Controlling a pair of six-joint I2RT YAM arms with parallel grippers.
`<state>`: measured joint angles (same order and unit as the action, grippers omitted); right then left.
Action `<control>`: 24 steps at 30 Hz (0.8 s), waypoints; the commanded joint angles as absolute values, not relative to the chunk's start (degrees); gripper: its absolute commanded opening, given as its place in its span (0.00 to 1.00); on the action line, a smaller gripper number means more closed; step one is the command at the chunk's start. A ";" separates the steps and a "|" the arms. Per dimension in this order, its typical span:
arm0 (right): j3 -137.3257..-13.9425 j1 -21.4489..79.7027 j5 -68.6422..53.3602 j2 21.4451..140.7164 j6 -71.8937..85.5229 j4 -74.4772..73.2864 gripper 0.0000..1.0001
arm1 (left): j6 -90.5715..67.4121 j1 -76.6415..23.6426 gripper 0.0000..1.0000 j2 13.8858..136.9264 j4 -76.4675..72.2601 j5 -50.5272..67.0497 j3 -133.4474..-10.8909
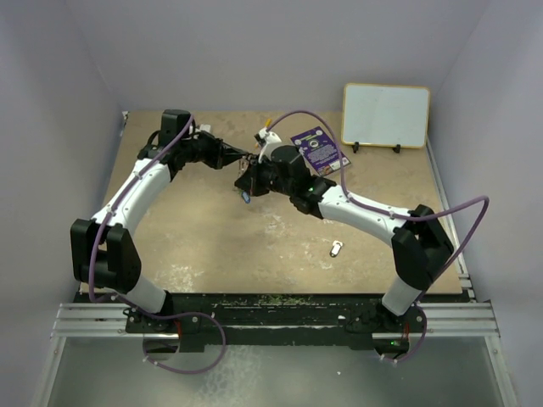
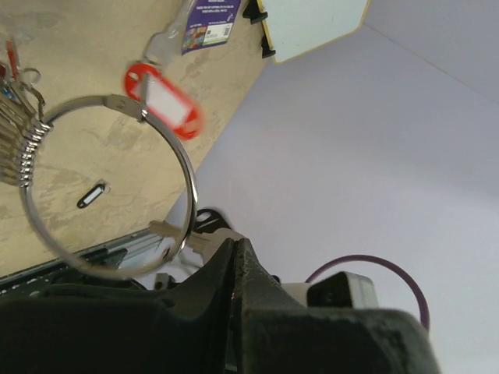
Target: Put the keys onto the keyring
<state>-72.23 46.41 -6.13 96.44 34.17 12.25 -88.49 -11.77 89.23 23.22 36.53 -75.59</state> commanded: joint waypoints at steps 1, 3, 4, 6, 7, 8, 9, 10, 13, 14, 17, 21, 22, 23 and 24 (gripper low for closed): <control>-71.61 47.37 -10.17 96.29 34.04 11.95 0.00 | -94.85 -12.40 0.04 86.24 19.53 37.74 -79.12; -71.05 47.37 -9.82 95.23 33.60 11.87 0.00 | -94.69 -12.38 0.04 86.14 19.47 37.62 -78.72; -70.57 47.37 -9.51 94.10 33.50 11.79 0.00 | -94.64 -12.39 0.04 86.08 19.50 37.50 -78.59; -69.09 47.43 -8.40 91.59 33.53 11.78 0.00 | -94.42 -12.24 0.04 86.00 19.42 37.37 -78.38; -68.17 47.38 -7.64 90.07 33.48 11.78 0.00 | -94.40 -12.24 0.04 86.15 19.35 37.37 -78.40; -67.29 47.40 -6.38 88.47 33.44 11.71 0.00 | -94.39 -12.25 0.04 86.16 19.19 37.32 -78.40; -66.37 47.38 -5.26 86.61 33.39 11.31 0.00 | -94.35 -12.28 0.04 86.29 19.03 37.29 -78.43; -65.69 47.37 -3.99 84.80 33.25 10.55 0.00 | -94.25 -12.29 0.04 86.35 18.92 37.35 -78.51; -63.52 47.37 1.03 79.15 32.89 7.97 0.16 | -93.88 -12.16 0.04 86.77 18.53 37.26 -78.69; -62.70 47.37 2.93 76.69 32.71 7.35 0.21 | -93.84 -12.21 0.04 86.90 18.50 37.21 -78.71; -61.78 47.37 11.38 71.57 30.95 4.69 0.33 | -93.10 -12.22 0.04 87.27 18.26 36.98 -79.04; -60.70 47.33 17.69 67.60 29.42 3.50 0.54 | -89.38 -12.21 0.04 87.28 18.81 34.18 -79.59; -60.36 47.07 19.33 67.46 30.37 3.36 0.65 | -87.43 -12.22 0.04 87.32 18.78 32.62 -79.73; -60.45 46.32 19.65 67.86 31.56 1.71 0.70 | -85.12 -12.19 0.04 87.47 19.12 30.71 -80.04; -60.92 45.37 19.16 68.57 32.41 -0.36 0.71 | -81.29 -12.21 0.04 87.60 19.63 28.80 -80.35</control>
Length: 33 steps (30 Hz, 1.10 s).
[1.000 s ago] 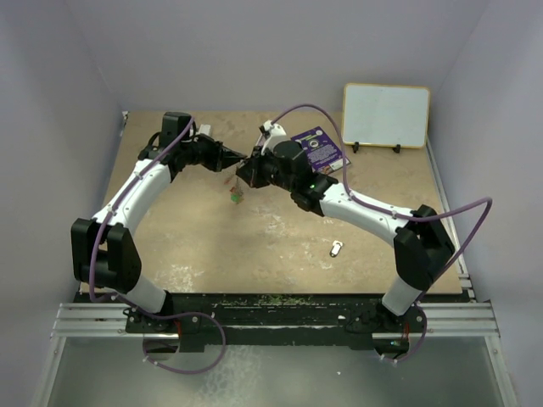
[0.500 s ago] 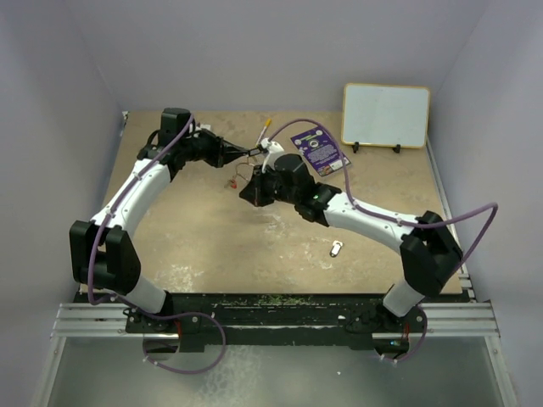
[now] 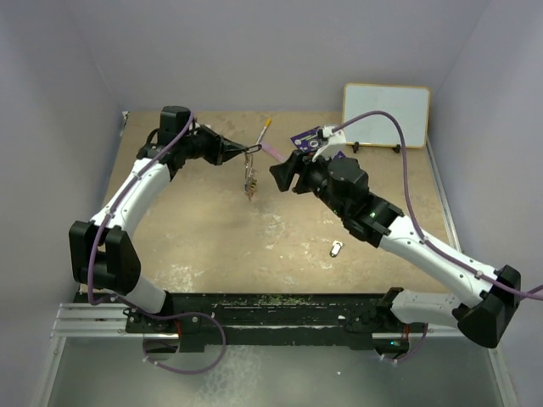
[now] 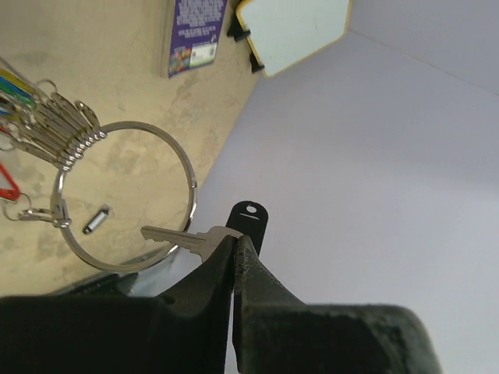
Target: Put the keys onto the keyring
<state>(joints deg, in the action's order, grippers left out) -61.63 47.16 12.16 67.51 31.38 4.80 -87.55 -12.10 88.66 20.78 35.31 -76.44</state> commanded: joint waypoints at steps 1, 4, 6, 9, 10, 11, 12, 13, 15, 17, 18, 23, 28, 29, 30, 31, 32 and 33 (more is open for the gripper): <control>-61.76 44.65 18.84 69.67 33.37 -2.96 0.71 | -78.00 -12.22 0.04 87.81 19.55 26.41 -80.37; -66.03 43.90 19.06 74.23 35.22 -13.26 0.69 | -68.43 -12.16 0.04 88.62 20.47 18.87 -80.42; -69.39 43.48 19.44 77.47 36.75 -20.49 0.69 | -62.88 -12.22 0.04 89.64 19.17 16.29 -79.81; -73.31 42.41 19.29 82.11 40.36 -31.60 0.65 | -56.26 -12.47 0.04 92.25 17.77 14.93 -79.41; -74.47 41.87 19.74 83.04 42.44 -36.01 0.63 | -54.28 -12.48 0.04 93.15 17.26 15.57 -79.40; -75.25 41.28 20.11 83.74 44.93 -40.69 0.60 | -52.12 -12.55 0.04 94.18 16.92 15.89 -79.58; -75.85 40.38 19.75 84.40 47.23 -45.29 0.59 | -50.32 -12.66 0.04 95.21 17.03 15.95 -79.92; -76.07 39.54 19.43 84.86 49.46 -49.58 0.57 | -48.50 -12.80 0.04 96.18 17.13 16.12 -80.35; -75.26 38.82 18.49 85.26 54.57 -56.66 0.57 | -44.76 -13.07 0.04 98.83 18.14 16.59 -81.98; -73.10 38.59 14.80 85.21 57.22 -59.36 0.57 | -41.05 -13.30 0.04 101.83 19.64 17.04 -84.40; -71.76 38.58 12.59 85.06 58.48 -59.81 0.58 | -38.86 -13.42 0.04 103.30 20.88 16.52 -85.99; -64.78 38.58 7.88 80.59 66.12 -60.59 0.62 | -27.39 -13.79 0.19 108.52 26.45 12.86 -91.71; -58.47 38.22 8.54 74.31 73.46 -61.80 0.66 | -19.49 -14.05 0.80 107.36 26.93 8.43 -90.35; -57.10 37.82 8.87 73.73 74.32 -61.70 0.67 | -17.92 -14.14 0.93 107.01 26.89 7.43 -90.21; -55.09 37.06 9.00 73.40 74.70 -61.21 0.67 | -16.80 -14.10 0.97 106.66 26.96 6.31 -90.26; -54.13 35.95 9.25 73.25 74.85 -60.65 0.67 | -15.74 -14.17 0.98 106.24 26.94 5.70 -90.20; -53.39 34.84 9.53 73.17 74.77 -59.72 0.67 | -15.07 -14.23 0.98 105.66 26.56 5.17 -90.00; -52.83 33.49 9.53 73.21 74.37 -58.34 0.66 | -14.62 -14.28 0.98 105.08 25.95 4.92 -89.55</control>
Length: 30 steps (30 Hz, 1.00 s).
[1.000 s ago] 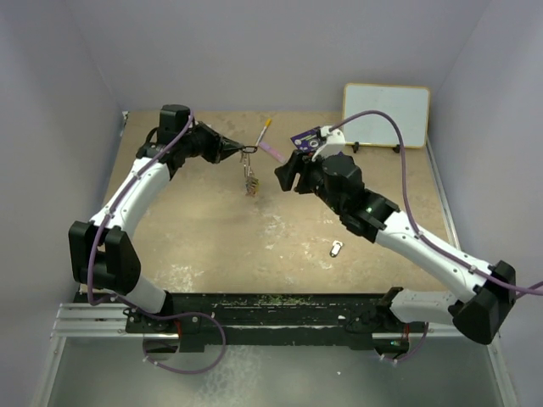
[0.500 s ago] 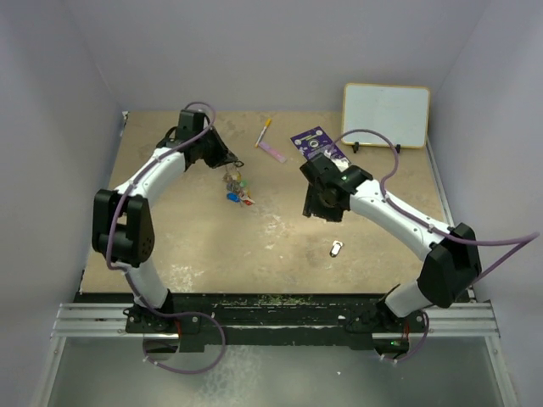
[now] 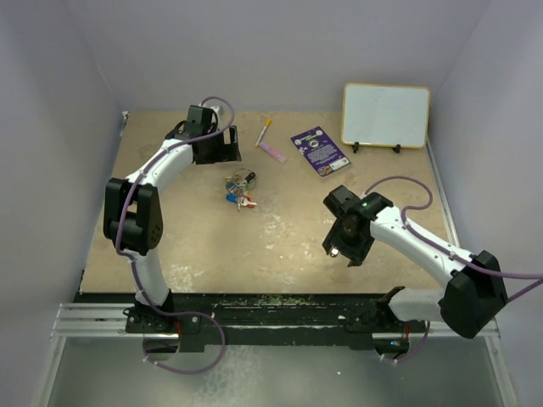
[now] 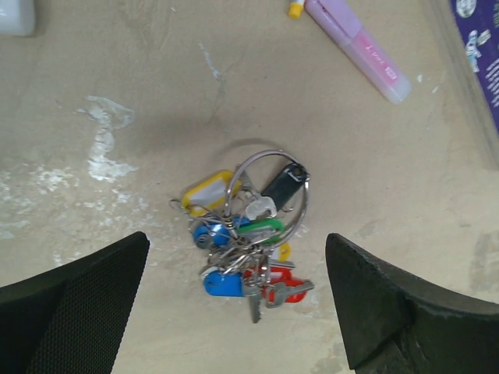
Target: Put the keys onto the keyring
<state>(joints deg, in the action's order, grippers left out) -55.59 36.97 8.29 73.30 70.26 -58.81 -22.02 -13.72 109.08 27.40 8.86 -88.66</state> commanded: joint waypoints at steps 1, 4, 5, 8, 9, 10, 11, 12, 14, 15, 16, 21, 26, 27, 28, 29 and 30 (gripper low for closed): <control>-52.12 31.68 9.31 73.21 73.23 -56.47 0.65 | -14.33 -14.42 0.98 104.23 25.19 5.02 -89.02; -51.14 28.24 10.15 74.58 71.08 -53.13 0.63 | -13.61 -15.59 0.98 101.71 22.14 5.58 -86.13; -51.14 27.13 10.45 75.93 70.27 -52.75 0.63 | -13.31 -16.20 0.98 100.78 21.13 5.48 -85.11; -51.87 24.90 11.89 78.03 68.35 -50.53 0.58 | -13.81 -17.44 0.98 98.70 18.78 6.40 -82.60; -52.05 24.13 12.07 78.69 67.57 -49.33 0.55 | -14.23 -17.65 0.98 98.05 17.99 6.68 -81.69; -52.23 23.29 12.10 79.36 66.80 -47.94 0.52 | -14.65 -17.83 0.98 97.63 17.37 6.94 -81.06; -52.21 22.48 11.89 80.28 65.95 -46.85 0.48 | -14.97 -17.95 0.98 97.24 16.90 7.21 -80.48; -52.13 21.82 11.54 81.46 65.19 -46.24 0.44 | -15.25 -18.01 0.98 97.04 16.70 7.28 -80.12; -52.16 21.14 11.32 83.51 64.25 -45.95 0.40 | -15.70 -18.14 0.98 96.82 16.90 7.02 -79.89; -51.89 21.10 11.34 84.12 64.11 -45.79 0.40 | -15.85 -18.15 0.98 96.52 16.97 6.77 -79.61; -51.66 20.96 11.11 84.33 64.03 -45.25 0.39 | -15.90 -18.18 0.98 96.14 16.80 6.55 -79.23; -50.02 20.74 9.43 85.59 63.83 -42.42 0.37 | -15.48 -18.21 0.98 94.46 14.33 5.34 -77.01; -48.98 20.74 7.33 87.79 63.09 -39.24 0.26 | -15.47 -18.19 0.98 94.07 13.16 5.37 -76.68; -49.01 20.74 7.22 88.25 62.96 -39.06 0.25 | -15.41 -18.22 0.98 94.12 12.85 5.44 -76.56; -48.96 20.74 7.17 88.80 62.87 -38.89 0.23 | -15.44 -18.23 0.98 93.99 12.65 5.46 -76.41; -48.84 20.72 7.06 89.16 62.72 -38.69 0.20 | -15.45 -18.21 0.98 93.89 12.31 5.38 -76.27; -48.71 20.74 6.84 89.53 62.49 -38.39 0.17 | -15.37 -18.22 0.98 93.83 12.10 5.30 -76.02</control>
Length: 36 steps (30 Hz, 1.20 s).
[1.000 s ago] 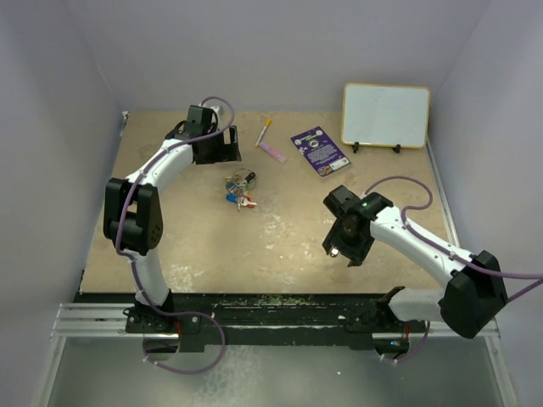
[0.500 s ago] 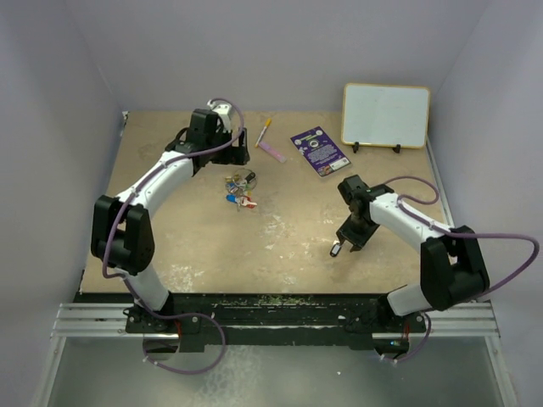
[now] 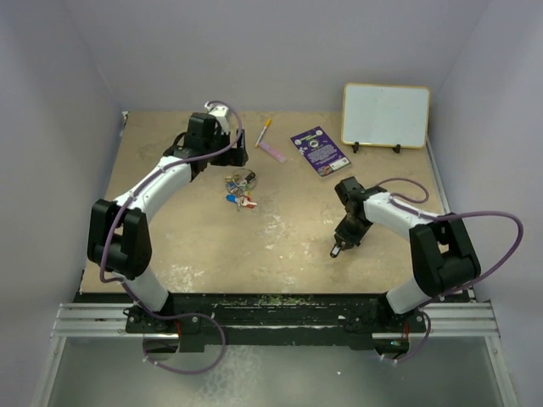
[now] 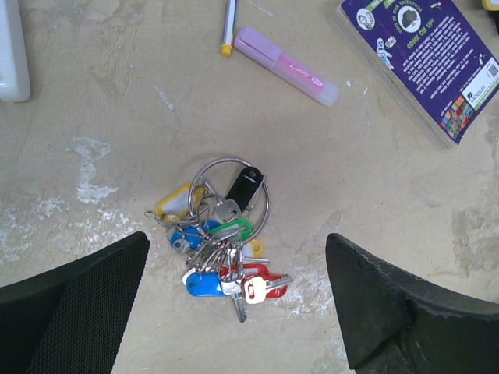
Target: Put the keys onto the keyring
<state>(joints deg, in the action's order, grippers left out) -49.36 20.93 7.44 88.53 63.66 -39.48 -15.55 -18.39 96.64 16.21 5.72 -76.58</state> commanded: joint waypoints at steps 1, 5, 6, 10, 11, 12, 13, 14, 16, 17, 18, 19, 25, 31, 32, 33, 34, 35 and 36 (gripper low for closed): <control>-48.69 20.74 6.78 89.70 62.39 -38.14 0.12 | -15.30 -18.24 0.98 93.80 12.02 5.16 -75.83; -50.26 20.74 8.05 90.21 61.49 -38.66 0.00 | -14.94 -18.22 0.98 92.89 10.97 4.76 -74.50; -51.18 20.74 9.40 90.11 61.32 -39.56 0.00 | -14.94 -18.21 0.98 92.66 10.73 4.63 -74.14; -56.66 21.11 14.63 89.56 56.85 -40.27 0.00 | -15.16 -18.22 0.98 91.63 10.21 3.50 -72.96; -58.11 21.29 14.88 89.42 56.06 -40.10 0.00 | -15.24 -18.21 0.98 91.41 10.01 3.21 -72.58; -60.03 21.60 15.08 89.39 55.31 -40.09 0.00 | -15.40 -18.21 0.98 91.10 9.80 2.93 -72.20; -61.88 21.93 14.88 89.59 54.20 -39.47 0.00 | -15.46 -18.19 0.98 90.79 9.70 2.71 -71.98; -62.69 22.37 14.62 89.85 53.40 -39.40 0.00 | -15.55 -18.19 0.98 90.56 9.61 2.48 -71.72; -65.05 23.46 13.84 90.87 52.50 -39.33 0.00 | -15.64 -18.26 0.98 90.08 9.37 2.02 -71.19; -66.05 24.10 13.53 91.30 51.97 -39.26 0.00 | -15.70 -18.20 0.98 89.90 9.40 1.76 -70.93; -66.92 24.94 13.30 91.66 51.53 -38.95 0.00 | -15.81 -18.22 0.98 89.67 9.38 1.49 -70.66; -67.57 25.69 12.67 91.89 50.98 -38.06 0.00 | -15.88 -18.20 0.98 89.52 9.32 1.31 -70.40; -68.40 26.63 10.71 94.65 55.43 -45.99 0.14 | -16.04 -18.19 0.98 88.89 9.33 0.98 -69.27; -58.67 24.32 8.46 88.01 59.82 -46.96 0.55 | -15.56 -18.24 0.98 88.99 8.66 0.59 -68.75; -57.32 24.26 8.56 87.38 60.13 -47.01 0.58 | -15.55 -18.21 0.98 89.14 8.54 0.68 -68.66; -55.89 24.19 8.42 86.95 60.37 -46.83 0.58 | -15.49 -18.20 0.98 89.17 8.41 0.84 -68.52; -55.26 24.17 8.28 86.64 60.45 -46.70 0.59 | -15.43 -18.20 0.98 89.36 8.26 1.06 -68.35; -54.87 24.17 8.12 86.58 60.42 -46.63 0.59 | -15.22 -18.21 0.98 89.59 7.78 1.24 -68.08; -54.58 24.17 8.07 86.72 60.40 -46.53 0.59 | -15.02 -18.19 0.98 89.77 7.21 1.45 -67.68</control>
<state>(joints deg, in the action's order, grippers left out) -56.05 24.25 9.04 88.33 58.00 -44.84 -15.62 -18.39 91.20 10.98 1.21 -68.62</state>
